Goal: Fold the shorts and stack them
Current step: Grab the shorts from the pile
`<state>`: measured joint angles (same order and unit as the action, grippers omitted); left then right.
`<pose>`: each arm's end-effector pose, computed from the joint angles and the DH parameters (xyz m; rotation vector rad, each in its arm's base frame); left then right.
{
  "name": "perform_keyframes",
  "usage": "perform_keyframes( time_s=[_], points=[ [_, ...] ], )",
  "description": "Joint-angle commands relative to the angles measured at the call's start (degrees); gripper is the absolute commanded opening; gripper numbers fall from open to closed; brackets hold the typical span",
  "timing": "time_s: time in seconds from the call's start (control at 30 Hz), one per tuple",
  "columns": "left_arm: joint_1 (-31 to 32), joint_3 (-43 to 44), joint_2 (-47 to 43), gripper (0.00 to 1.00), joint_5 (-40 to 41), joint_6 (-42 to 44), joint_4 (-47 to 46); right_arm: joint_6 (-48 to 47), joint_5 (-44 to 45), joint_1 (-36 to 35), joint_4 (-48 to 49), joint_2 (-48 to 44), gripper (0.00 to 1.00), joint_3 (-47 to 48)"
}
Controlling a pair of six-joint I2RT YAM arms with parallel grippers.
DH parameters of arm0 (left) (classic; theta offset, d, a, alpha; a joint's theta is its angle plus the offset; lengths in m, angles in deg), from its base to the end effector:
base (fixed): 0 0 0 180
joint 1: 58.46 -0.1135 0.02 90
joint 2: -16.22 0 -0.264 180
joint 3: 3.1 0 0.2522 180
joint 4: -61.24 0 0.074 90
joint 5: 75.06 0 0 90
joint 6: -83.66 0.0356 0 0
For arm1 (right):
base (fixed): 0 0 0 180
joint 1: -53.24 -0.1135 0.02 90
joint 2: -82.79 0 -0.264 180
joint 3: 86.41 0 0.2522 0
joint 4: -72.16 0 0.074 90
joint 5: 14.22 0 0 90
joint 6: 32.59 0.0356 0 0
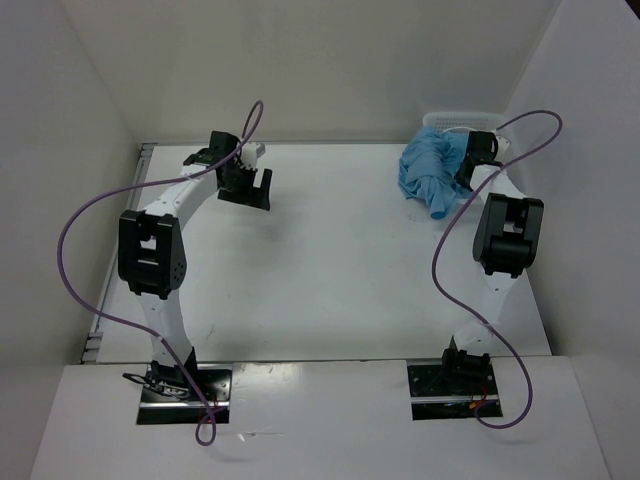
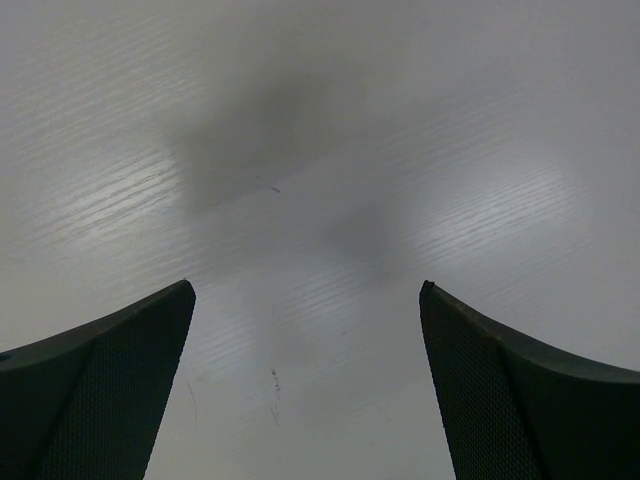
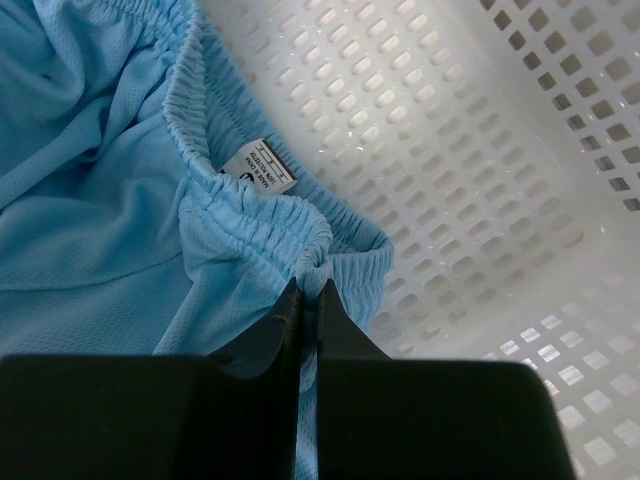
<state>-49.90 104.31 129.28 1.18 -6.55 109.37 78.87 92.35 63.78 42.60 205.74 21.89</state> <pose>0.4324 -0.0736 0.2440 0.2811 2.4922 -0.3642 0.4751 -0.0987 0.1959 0.7735 2.1819 -0.2421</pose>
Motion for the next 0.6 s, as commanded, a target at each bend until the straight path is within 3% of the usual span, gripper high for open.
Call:
perform_keyframes(
  time_s=[0.0,0.57],
  points=[
    [-0.03,2.07,0.07,1.00,-1.35,0.21,0.08,-1.33,-1.64,0.35,3.05,-2.72,0.00,2.66],
    [-0.03,4.97,-4.15,1.00,-4.34,0.21,-1.50,-7.74,9.17,-6.50,8.67,-17.04,0.00,-3.66]
  ],
)
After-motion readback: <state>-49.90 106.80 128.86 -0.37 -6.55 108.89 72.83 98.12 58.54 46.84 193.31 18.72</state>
